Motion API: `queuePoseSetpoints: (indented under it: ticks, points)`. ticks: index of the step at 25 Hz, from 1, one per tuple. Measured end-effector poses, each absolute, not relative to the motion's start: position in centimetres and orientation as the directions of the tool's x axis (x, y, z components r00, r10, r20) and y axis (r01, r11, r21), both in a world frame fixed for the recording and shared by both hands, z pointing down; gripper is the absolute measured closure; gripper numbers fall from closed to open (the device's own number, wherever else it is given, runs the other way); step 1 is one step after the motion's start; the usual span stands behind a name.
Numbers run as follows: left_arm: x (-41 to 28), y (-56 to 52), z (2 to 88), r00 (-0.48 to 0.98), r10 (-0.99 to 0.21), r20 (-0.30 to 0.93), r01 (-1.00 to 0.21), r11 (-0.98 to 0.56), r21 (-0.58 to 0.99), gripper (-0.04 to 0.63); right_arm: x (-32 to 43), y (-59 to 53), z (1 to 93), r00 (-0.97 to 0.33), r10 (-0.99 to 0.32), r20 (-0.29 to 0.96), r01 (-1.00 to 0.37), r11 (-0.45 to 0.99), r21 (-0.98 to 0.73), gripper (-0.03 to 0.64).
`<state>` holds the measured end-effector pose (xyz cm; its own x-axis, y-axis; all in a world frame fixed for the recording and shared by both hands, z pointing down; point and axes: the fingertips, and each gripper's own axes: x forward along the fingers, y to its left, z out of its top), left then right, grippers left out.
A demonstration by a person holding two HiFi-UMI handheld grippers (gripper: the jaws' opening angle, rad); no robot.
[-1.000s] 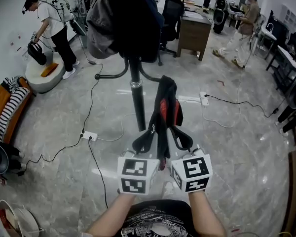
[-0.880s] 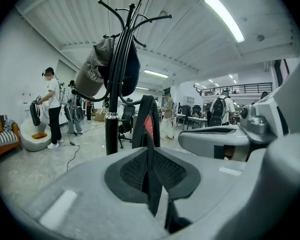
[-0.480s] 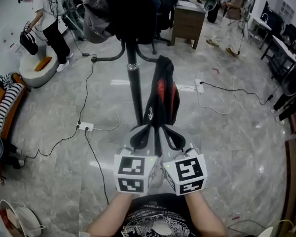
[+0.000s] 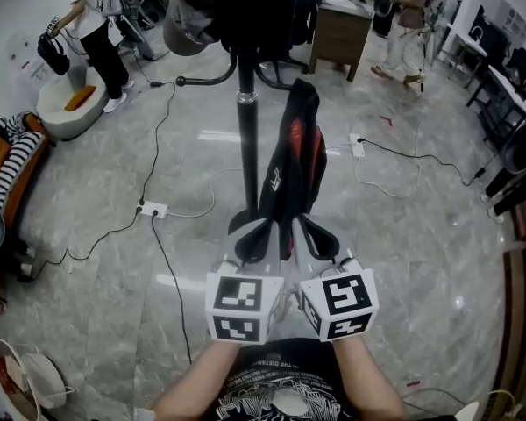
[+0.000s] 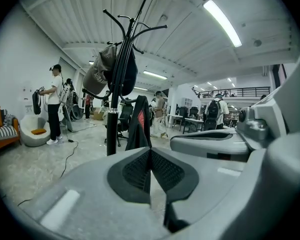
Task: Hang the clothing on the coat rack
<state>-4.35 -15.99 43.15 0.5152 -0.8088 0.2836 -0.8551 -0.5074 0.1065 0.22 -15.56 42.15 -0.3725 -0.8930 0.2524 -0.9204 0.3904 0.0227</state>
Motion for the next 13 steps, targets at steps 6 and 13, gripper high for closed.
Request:
queuePoseSetpoints:
  ticks: [6, 13]
  points:
    - [-4.4, -15.2, 43.0, 0.517, -0.808, 0.282, -0.854, -0.507, 0.114, 0.591, 0.5, -14.5, 42.1, -0.365, -0.895, 0.256, -0.923, 0.384, 0.026, 0.615]
    - [-3.7, -14.5, 43.4, 0.521, -0.801, 0.294, -0.851, -0.512, 0.115, 0.591, 1.4, -13.9, 42.2, -0.353, -0.899, 0.258, -0.928, 0.371, 0.023, 0.615]
